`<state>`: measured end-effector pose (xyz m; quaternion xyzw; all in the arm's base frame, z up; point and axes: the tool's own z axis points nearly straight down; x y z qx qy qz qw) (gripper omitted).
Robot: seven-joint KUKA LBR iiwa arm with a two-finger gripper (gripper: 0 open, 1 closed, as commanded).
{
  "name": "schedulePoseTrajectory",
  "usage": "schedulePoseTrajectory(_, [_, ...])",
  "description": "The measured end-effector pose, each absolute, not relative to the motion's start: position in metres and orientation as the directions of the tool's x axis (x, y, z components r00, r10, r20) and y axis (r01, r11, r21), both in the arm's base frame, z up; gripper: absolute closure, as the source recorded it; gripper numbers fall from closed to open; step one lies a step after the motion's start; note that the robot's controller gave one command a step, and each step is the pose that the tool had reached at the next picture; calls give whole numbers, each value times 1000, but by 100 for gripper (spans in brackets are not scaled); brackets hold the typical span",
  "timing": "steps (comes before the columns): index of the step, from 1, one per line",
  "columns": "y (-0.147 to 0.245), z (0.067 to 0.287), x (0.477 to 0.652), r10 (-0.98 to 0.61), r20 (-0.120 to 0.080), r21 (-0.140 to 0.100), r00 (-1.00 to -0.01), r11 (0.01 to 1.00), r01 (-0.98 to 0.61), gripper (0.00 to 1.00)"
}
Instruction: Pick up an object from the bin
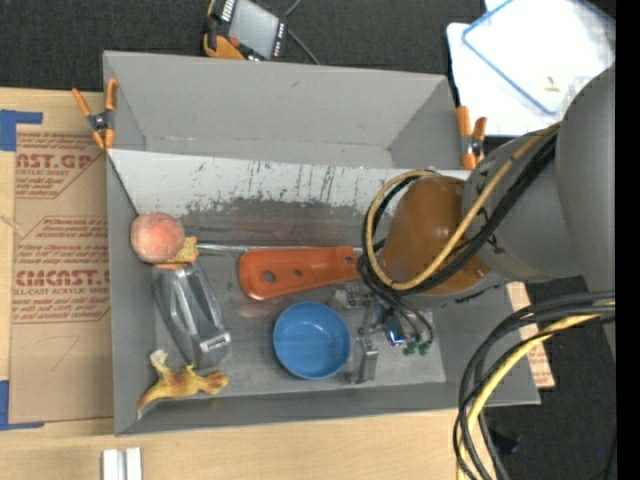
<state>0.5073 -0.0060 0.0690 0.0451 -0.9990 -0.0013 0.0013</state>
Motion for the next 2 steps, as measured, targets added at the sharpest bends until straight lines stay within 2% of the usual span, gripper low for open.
schedulePoseTrajectory(1, [-12, 155, 503, -137, -14, -7, -990, 991, -137, 0])
schedulePoseTrajectory(2, [62, 99, 490, -204, 10, 4, -979, 979, -204, 0])
